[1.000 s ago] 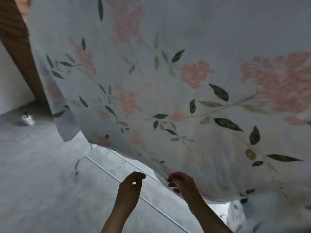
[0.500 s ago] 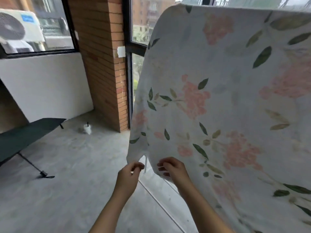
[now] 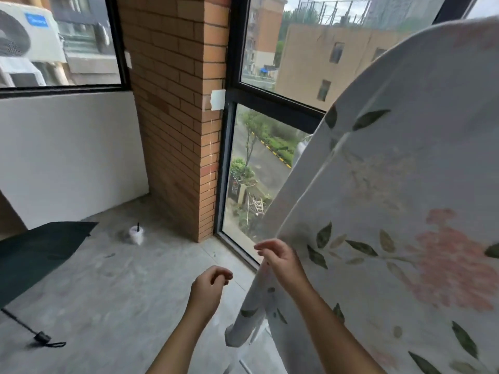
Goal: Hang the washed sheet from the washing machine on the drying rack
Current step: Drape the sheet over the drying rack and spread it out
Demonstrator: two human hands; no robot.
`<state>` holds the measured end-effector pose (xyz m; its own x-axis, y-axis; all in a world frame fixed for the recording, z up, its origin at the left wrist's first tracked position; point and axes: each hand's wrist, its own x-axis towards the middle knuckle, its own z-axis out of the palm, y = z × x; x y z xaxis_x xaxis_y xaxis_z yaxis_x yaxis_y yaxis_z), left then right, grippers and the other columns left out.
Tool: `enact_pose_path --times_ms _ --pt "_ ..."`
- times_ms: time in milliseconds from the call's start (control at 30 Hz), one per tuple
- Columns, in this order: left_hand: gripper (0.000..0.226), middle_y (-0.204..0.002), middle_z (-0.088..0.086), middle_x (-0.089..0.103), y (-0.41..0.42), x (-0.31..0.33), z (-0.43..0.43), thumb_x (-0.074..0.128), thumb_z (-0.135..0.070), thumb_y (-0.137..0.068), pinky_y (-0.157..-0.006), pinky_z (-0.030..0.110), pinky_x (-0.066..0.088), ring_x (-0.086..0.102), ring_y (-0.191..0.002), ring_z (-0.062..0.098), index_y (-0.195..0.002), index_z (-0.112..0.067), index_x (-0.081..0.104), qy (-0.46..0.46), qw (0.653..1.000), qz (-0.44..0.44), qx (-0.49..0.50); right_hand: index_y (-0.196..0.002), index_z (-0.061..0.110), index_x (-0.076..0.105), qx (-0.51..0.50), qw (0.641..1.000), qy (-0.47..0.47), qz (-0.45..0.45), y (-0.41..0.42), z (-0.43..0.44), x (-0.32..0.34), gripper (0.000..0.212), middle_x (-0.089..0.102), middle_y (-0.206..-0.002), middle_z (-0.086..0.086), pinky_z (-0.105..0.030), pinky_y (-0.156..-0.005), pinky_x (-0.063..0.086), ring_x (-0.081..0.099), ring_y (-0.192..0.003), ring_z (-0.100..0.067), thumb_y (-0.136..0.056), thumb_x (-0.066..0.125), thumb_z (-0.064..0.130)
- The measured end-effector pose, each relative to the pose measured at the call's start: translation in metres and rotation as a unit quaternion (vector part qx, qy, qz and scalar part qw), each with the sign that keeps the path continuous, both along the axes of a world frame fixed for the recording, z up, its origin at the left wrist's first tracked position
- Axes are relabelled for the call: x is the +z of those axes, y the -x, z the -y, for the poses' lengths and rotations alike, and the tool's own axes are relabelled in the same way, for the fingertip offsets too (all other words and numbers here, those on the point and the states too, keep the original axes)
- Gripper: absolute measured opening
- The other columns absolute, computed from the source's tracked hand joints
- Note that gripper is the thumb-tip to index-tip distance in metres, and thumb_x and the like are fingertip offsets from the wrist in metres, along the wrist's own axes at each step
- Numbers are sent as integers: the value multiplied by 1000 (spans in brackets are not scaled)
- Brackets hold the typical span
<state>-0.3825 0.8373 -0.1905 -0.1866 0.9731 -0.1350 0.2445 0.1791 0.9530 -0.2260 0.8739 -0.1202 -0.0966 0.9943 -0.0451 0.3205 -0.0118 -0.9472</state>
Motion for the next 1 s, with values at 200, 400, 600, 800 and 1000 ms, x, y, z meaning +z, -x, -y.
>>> enact_pose_path --times_ms 200,400,600,800,1000 --pt "23 -91 -3 66 1 -1 -159 44 -9 -95 -69 23 43 59 -93 15 -91 -15 66 68 981 131 -127 -88 24 66 -66 994 -85 9 27 -86 37 29 70 -99 5 -18 -88 48 65 -97 -8 -91 51 -1" --pt "66 -112 -1 66 -48 14 -261 35 -66 -87 -81 28 41 58 -101 12 -120 -16 62 234 870 212 -379 -87 22 67 -204 972 -106 46 36 -94 52 29 71 -97 6 -16 -88 46 64 -98 -7 -90 53 -4" --pt "59 -107 14 70 -13 71 -297 79 -41 -66 -92 35 48 66 -98 25 -113 -7 68 237 656 485 -528 -79 27 71 -279 948 -144 51 48 -99 77 24 72 -94 5 -17 -80 48 65 -88 -5 -84 56 8" --pt "100 -126 21 58 38 159 -337 69 -68 -64 -93 45 49 56 -116 35 -135 -2 47 122 607 570 -540 -84 17 69 -271 933 -230 58 60 -120 149 18 72 -87 3 -18 -76 49 64 -84 -8 -78 52 12" --pt "93 -122 19 62 37 246 -343 39 -79 -74 -94 43 48 58 -114 33 -125 -4 58 49 646 422 -634 -75 23 71 -284 896 -320 123 64 -125 208 22 69 -78 -1 -18 -68 45 59 -72 -8 -78 52 12"
